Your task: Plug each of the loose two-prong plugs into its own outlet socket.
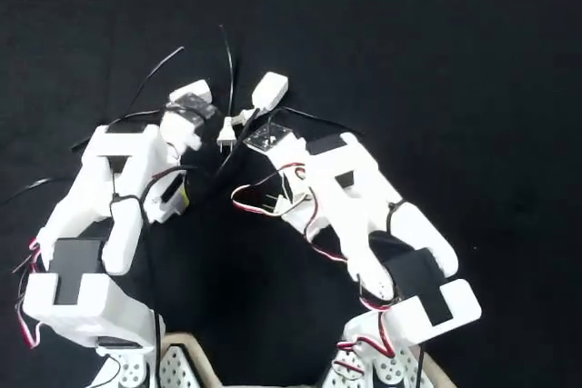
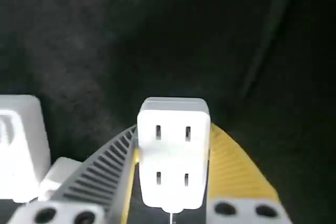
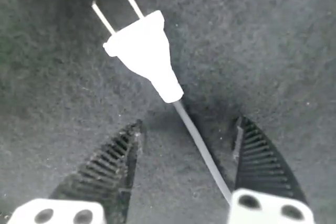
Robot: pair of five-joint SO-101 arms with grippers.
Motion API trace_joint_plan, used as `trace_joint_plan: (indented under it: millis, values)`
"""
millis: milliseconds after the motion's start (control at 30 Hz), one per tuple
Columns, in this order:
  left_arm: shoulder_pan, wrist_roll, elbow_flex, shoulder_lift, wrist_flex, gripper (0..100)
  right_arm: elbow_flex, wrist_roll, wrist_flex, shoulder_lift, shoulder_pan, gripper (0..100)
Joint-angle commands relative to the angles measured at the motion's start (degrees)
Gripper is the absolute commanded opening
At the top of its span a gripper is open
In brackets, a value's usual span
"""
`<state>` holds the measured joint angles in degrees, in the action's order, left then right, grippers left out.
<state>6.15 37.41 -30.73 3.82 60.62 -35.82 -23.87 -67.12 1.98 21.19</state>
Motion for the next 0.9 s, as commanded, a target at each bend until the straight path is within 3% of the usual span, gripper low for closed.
trace_joint_plan:
  millis: [0, 300, 500, 600, 733, 867]
  values:
    - [-1.5, 4.7, 2.3, -0.4, 3.7, 3, 0.0, -0.4, 0.2, -2.9, -0.4, 26.5]
    - [-8.1, 10.4, -4.5, -16.3, 3.1, 3, 2.2, 0.1, 0.0, -2.9, -4.9, 26.5]
    - [-17.9, 15.0, -20.1, -27.4, -8.9, 3, 3.4, 0.2, -2.5, -2.9, -5.0, 26.5]
    - [-18.9, 14.9, -24.3, -29.9, -16.0, 3, 3.4, 0.2, -2.5, -2.9, -5.1, 26.5]
    - [-18.6, 12.0, -24.1, -29.9, -18.4, 4, 3.5, 0.2, -2.5, -2.9, -5.3, 26.5]
    - [-17.2, 4.0, -22.8, -30.2, -18.0, 16, 4.9, 0.4, -3.3, -2.9, -7.4, 26.5]
